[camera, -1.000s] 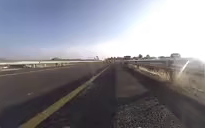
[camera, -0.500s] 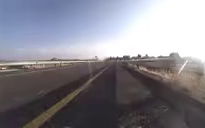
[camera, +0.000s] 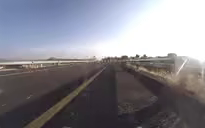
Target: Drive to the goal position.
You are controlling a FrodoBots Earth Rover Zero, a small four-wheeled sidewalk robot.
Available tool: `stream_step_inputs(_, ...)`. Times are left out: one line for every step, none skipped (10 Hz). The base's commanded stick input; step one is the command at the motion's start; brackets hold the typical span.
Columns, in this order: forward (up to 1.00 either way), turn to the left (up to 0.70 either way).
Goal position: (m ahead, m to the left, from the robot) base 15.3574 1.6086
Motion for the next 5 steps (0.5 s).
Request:
stream_step_inputs(0.50,0.00)
stream_step_inputs(0.50,0.00)
stream_step_inputs(0.50,0.00)
stream_step_inputs(0.50,0.00)
stream_step_inputs(0.50,0.00)
